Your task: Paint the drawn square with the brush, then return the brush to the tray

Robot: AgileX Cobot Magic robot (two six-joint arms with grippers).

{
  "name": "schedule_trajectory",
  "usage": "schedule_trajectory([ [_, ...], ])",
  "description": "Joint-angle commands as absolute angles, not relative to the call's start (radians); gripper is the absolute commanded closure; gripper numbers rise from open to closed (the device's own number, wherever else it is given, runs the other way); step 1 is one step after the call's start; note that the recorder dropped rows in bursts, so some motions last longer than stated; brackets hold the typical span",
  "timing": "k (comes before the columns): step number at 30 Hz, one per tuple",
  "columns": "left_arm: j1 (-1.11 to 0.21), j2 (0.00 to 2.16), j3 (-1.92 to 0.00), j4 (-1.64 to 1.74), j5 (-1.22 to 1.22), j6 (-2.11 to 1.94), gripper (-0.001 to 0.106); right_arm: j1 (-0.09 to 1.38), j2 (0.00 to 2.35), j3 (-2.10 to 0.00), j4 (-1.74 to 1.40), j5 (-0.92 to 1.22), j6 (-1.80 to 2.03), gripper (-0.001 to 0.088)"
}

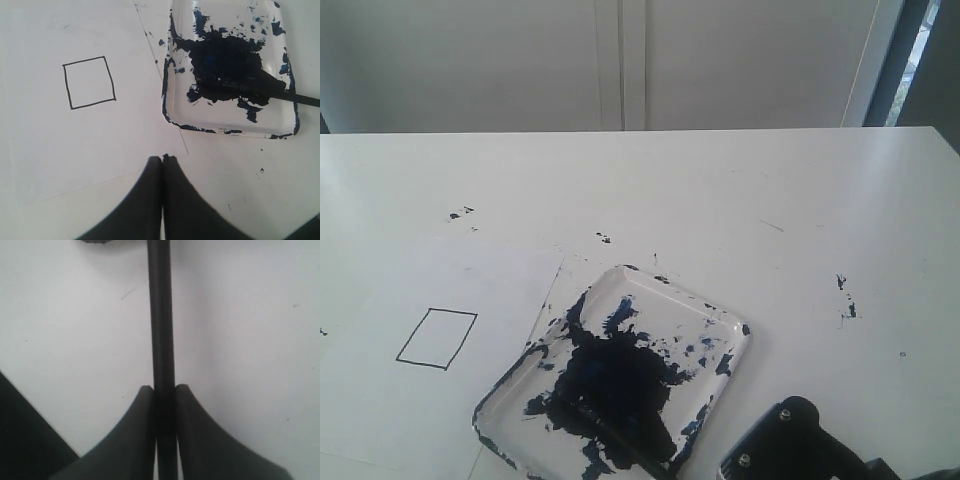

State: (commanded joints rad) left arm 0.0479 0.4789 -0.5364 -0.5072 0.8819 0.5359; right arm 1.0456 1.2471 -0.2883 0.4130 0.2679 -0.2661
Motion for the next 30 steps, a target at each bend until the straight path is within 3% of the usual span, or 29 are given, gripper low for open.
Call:
schedule_trajectory([
  [15, 0.048, 0.479, -0.536, -0.507, 0.882, 0.536, 0.105, 1.046, 1.066, -0.352, 0.293, 0.303, -0.231, 0.0868],
  [30, 0.048, 0.479, -0.536, -0.507, 0.882, 0.536, 0.105, 1.046, 0.956, -0.351, -0.198, 0.506, -0.044, 0.0868],
])
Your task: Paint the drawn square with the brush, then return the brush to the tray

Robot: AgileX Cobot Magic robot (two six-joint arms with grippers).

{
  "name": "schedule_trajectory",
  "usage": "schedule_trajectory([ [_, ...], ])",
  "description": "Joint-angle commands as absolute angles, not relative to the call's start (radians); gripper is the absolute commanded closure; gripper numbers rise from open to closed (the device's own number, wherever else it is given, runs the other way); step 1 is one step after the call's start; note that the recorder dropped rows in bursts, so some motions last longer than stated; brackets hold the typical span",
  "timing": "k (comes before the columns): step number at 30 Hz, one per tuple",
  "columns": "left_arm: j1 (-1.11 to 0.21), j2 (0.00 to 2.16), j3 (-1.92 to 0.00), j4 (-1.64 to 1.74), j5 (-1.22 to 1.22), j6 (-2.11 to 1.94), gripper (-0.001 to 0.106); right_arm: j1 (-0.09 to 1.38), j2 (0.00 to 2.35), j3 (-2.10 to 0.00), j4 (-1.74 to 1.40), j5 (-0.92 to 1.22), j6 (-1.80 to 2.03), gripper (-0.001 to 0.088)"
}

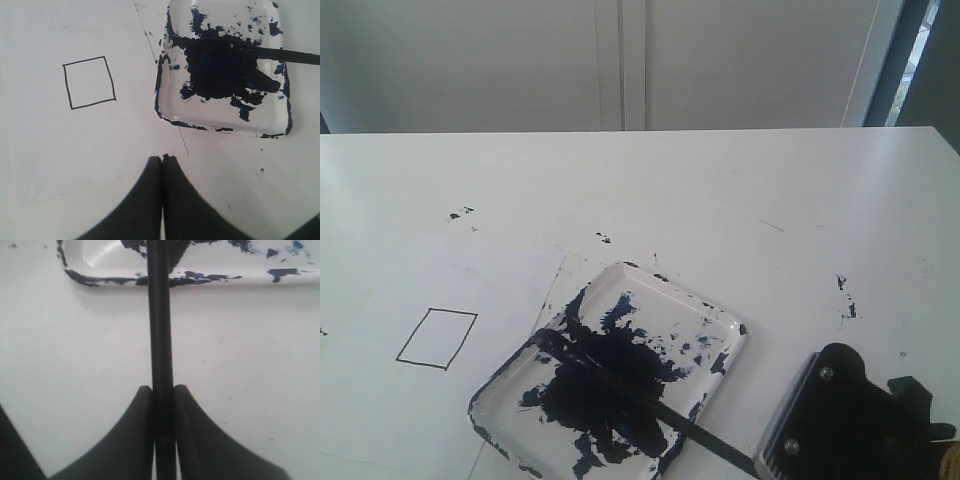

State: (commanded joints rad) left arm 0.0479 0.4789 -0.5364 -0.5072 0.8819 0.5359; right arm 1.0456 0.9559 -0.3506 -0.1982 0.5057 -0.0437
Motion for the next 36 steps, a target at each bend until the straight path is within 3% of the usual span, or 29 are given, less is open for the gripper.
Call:
schedule_trajectory([
  [9, 0.048, 0.479, -0.536, -0.507, 0.882, 0.538, 0.105, 1.046, 0.956, -0.351, -0.360, 0.535, -0.044, 0.0868],
  [19, 0.048, 0.479, -0.536, -0.507, 0.882, 0.538, 0.105, 0.965, 0.956, -0.348, -0.354, 0.497, 0.208, 0.0868],
  [36, 0.048, 0.479, -0.536, -0.507, 0.882, 0.538, 0.105, 0.968, 1.089, -0.348, -0.240, 0.440, 0.183, 0.0868],
])
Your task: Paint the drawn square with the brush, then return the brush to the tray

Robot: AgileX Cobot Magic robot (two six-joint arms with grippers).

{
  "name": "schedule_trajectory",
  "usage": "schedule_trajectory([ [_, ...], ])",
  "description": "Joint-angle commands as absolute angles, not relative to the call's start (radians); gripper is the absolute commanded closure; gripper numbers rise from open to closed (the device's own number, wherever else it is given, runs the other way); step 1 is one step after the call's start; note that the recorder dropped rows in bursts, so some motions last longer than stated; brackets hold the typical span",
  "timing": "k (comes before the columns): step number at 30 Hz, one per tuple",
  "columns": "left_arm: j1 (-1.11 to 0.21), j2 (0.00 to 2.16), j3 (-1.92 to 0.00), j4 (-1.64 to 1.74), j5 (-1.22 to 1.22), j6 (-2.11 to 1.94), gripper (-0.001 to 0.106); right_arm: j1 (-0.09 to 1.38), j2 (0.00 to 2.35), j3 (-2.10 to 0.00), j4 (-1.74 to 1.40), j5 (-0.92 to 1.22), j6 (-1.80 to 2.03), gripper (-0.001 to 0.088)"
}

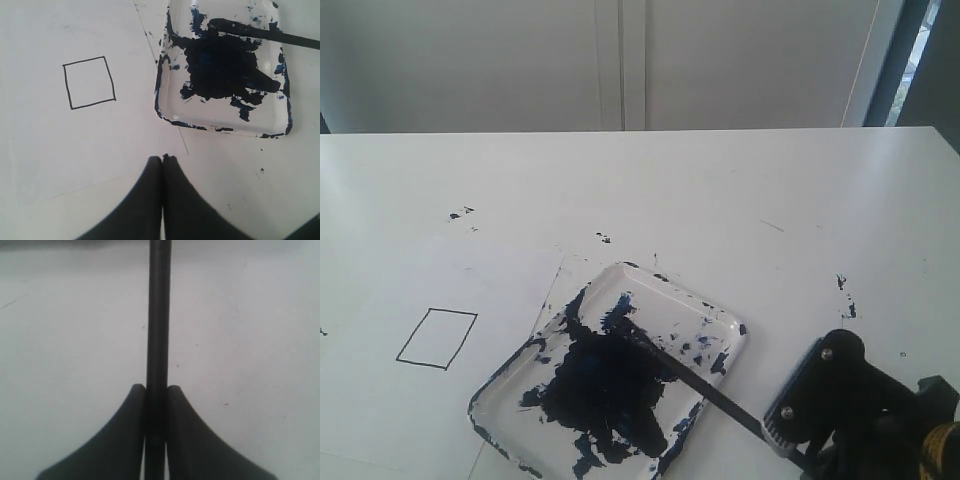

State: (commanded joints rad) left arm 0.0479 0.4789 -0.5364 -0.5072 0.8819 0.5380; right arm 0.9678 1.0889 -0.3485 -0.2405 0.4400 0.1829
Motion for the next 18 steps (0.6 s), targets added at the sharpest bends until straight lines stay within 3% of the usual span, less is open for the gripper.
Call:
schedule_trajectory([
  [18, 0.048, 0.479, -0.536, -0.507, 0.882, 0.538, 0.105, 0.970, 1.247, -0.371, -0.155, 0.372, -0.032, 0.0868],
])
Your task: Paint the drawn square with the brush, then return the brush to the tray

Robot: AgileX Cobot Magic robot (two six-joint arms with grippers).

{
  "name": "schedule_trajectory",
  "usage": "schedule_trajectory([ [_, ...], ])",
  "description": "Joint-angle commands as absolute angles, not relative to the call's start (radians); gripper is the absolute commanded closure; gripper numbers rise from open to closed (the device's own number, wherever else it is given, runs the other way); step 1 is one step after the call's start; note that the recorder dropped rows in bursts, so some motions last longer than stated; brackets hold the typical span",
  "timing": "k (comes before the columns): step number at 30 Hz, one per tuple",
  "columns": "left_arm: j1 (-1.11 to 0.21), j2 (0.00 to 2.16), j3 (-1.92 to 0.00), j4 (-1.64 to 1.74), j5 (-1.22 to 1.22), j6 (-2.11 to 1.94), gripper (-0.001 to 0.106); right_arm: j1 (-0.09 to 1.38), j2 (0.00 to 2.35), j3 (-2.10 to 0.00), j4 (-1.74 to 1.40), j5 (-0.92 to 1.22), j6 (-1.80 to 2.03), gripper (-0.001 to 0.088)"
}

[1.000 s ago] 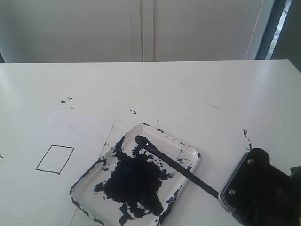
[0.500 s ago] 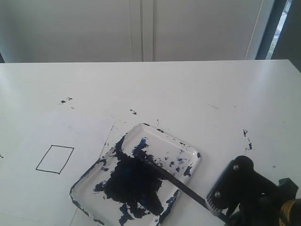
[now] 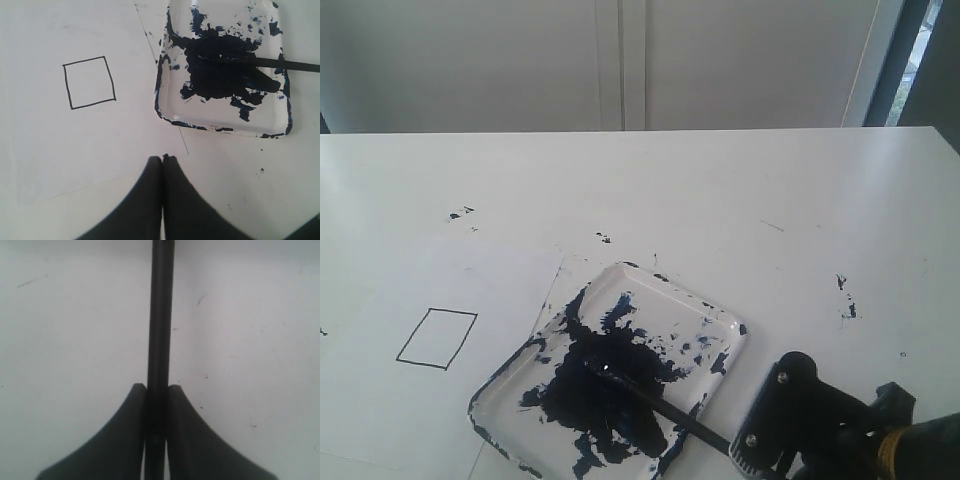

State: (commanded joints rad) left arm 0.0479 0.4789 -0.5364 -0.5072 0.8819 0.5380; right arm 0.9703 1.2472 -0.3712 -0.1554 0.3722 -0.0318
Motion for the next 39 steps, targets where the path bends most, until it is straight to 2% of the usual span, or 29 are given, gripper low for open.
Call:
schedule_trajectory([
  [8, 0.048, 0.479, -0.536, -0.507, 0.882, 0.538, 0.105, 0.970, 1.258, -0.371, -0.155, 0.368, -0.032, 0.0868],
  [13, 0.048, 0.479, -0.536, -0.507, 0.882, 0.538, 0.105, 0.970, 1.258, -0.367, -0.155, 0.294, -0.030, 0.0866],
  [15, 0.048, 0.479, -0.536, -0.507, 0.882, 0.538, 0.105, 0.970, 1.258, -0.356, -0.158, 0.266, -0.030, 0.0803],
  [17, 0.048, 0.479, -0.536, -0.507, 0.882, 0.538, 0.105, 0.970, 1.260, -0.343, -0.158, 0.264, -0.030, 0.0693],
  [19, 0.048, 0.479, -0.536, -0.507, 0.882, 0.538, 0.105, 0.970, 1.260, -0.336, -0.158, 0.260, -0.030, 0.0660],
  [22, 0.048, 0.479, -0.536, -0.507, 0.882, 0.538, 0.105, 0.970, 1.260, -0.336, -0.158, 0.238, -0.019, 0.0656],
  [28, 0.048, 0.479, -0.536, -0.507, 0.882, 0.538, 0.105, 0.970, 1.260, -0.313, -0.156, 0.166, 0.000, 0.0432],
  [36, 0.048, 0.479, -0.536, -0.507, 0.882, 0.538, 0.105, 0.970, 1.260, -0.234, -0.077, 0.019, -0.009, 0.0424],
  [39, 0.048, 0.479, -0.536, -0.507, 0.882, 0.538, 0.105, 0.970, 1.260, -0.230, -0.067, 0.007, -0.025, 0.0457],
])
